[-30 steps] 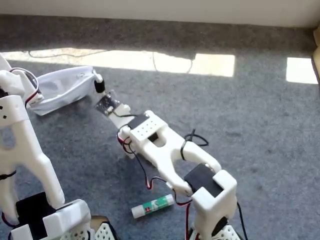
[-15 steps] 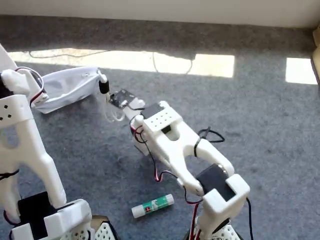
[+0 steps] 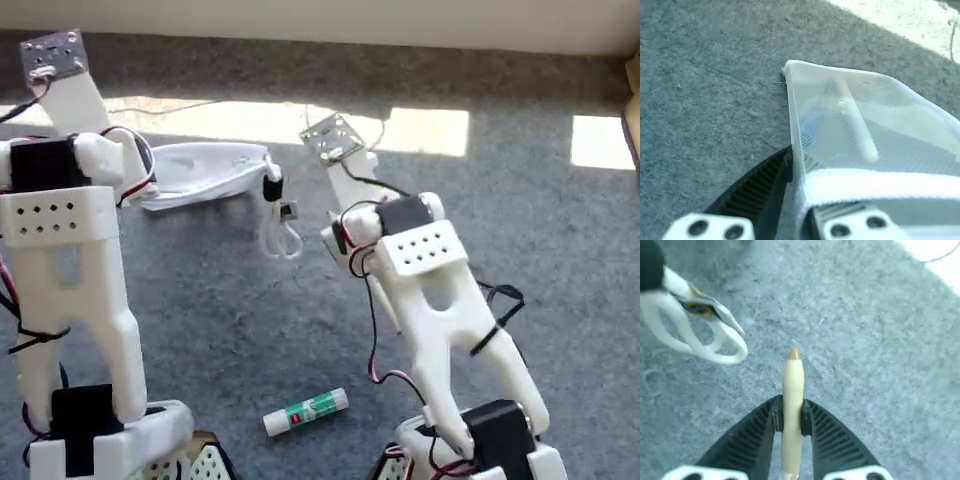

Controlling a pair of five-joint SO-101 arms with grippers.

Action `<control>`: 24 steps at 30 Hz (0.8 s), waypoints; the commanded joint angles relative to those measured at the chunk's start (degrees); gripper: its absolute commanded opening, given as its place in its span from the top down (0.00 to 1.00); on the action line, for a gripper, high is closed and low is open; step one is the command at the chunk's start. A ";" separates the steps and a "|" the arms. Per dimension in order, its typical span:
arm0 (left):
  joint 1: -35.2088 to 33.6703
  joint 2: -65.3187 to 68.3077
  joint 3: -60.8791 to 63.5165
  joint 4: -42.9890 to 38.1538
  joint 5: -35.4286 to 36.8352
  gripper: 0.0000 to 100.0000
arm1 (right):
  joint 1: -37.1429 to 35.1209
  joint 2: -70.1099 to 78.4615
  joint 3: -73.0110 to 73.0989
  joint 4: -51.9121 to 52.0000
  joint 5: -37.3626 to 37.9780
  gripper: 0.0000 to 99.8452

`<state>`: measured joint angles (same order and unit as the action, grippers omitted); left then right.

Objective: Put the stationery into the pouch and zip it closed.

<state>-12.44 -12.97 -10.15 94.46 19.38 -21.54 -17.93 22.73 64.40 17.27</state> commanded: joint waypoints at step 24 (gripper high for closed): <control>12.53 -2.15 -3.47 -0.88 2.20 0.99 | 1.54 -29.23 -1.63 -4.70 -8.53 1.00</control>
<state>-1.01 -12.97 -10.15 94.46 20.70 -17.85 -43.08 23.69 63.34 11.82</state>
